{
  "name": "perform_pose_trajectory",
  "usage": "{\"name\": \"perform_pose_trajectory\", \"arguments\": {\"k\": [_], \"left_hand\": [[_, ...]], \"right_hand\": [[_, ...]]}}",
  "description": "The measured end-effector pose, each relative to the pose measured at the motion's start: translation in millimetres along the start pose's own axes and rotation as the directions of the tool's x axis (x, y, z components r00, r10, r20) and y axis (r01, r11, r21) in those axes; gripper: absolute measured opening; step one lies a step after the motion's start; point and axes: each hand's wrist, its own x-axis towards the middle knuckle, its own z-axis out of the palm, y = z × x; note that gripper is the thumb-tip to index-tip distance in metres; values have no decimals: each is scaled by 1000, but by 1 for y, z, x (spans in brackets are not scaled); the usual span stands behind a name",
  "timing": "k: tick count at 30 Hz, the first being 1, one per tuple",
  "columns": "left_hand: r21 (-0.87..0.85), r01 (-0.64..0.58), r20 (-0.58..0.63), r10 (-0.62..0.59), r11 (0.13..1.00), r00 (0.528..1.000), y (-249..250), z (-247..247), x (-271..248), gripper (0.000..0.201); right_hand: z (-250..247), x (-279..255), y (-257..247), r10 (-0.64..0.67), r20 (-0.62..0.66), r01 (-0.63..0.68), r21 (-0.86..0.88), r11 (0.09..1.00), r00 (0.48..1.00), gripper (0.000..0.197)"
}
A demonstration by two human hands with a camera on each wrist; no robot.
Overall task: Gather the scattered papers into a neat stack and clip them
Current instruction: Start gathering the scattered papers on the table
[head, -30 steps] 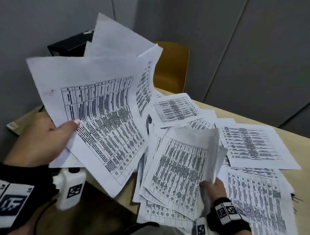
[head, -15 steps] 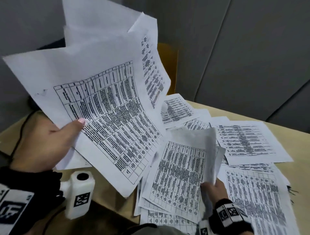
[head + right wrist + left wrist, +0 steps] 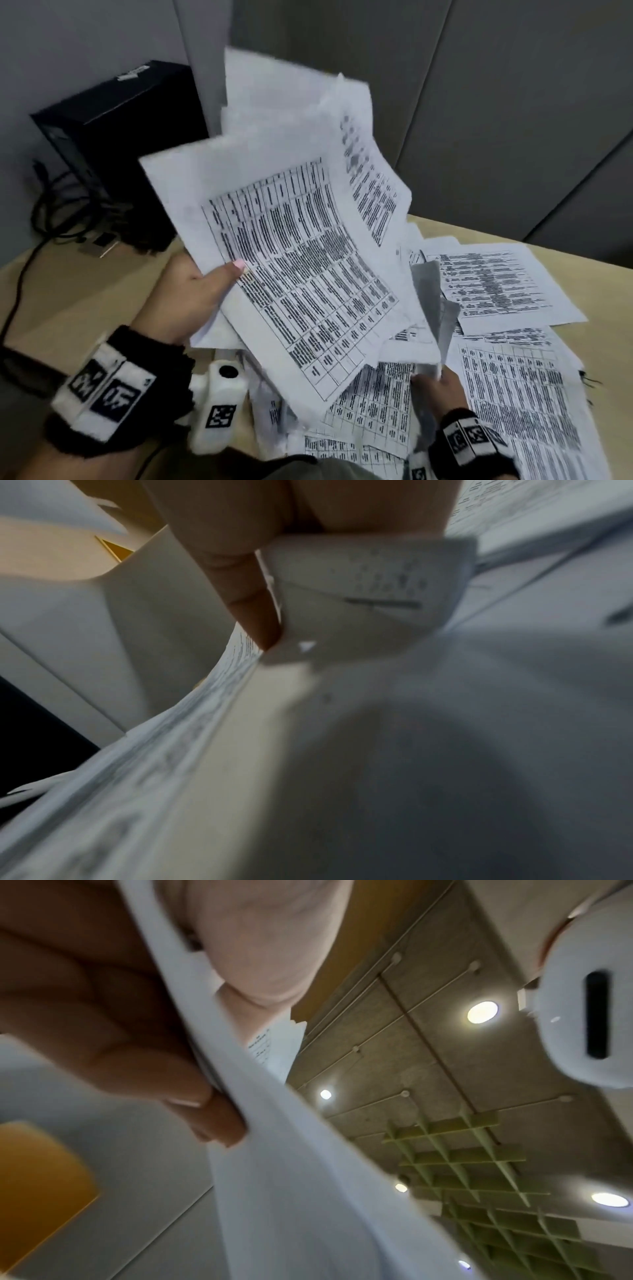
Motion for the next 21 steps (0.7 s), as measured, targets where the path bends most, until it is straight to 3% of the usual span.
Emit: {"name": "perform_pose_trajectory", "arguments": {"k": [2,3,5,10,14,18,21], "left_hand": [[109,81,80,-90,991,993,-30,4,4,9],[177,146,75,-162,973,984,-47,5,5,19],[252,275,79,-303,928,950,-81,6,4,20],[302,436,154,-495,848,855,-138,7,0,42],[404,472,177,-573,783,800,-167,14,1,58],[535,413,241,-602,737,762,-170,32,-3,57],[567,370,258,-585,736,769,-168,41,-4,58]], "right_hand": [[0,-2,0,-15,5,15,-7,1000,1000,12],[-1,-3,0,-17,9,17,-13,1000,1000,11],[-2,-2,0,7,29,-7,-13,1000,1000,12],[-9,4,-6,118,175,-145,156,977,978,27],[-4,2,-1,105,265,-160,194,968,959,60],[5,-12,0,39,281,-81,140,987,959,29],[7,-15,3,14,261,-37,85,996,965,30]]}}
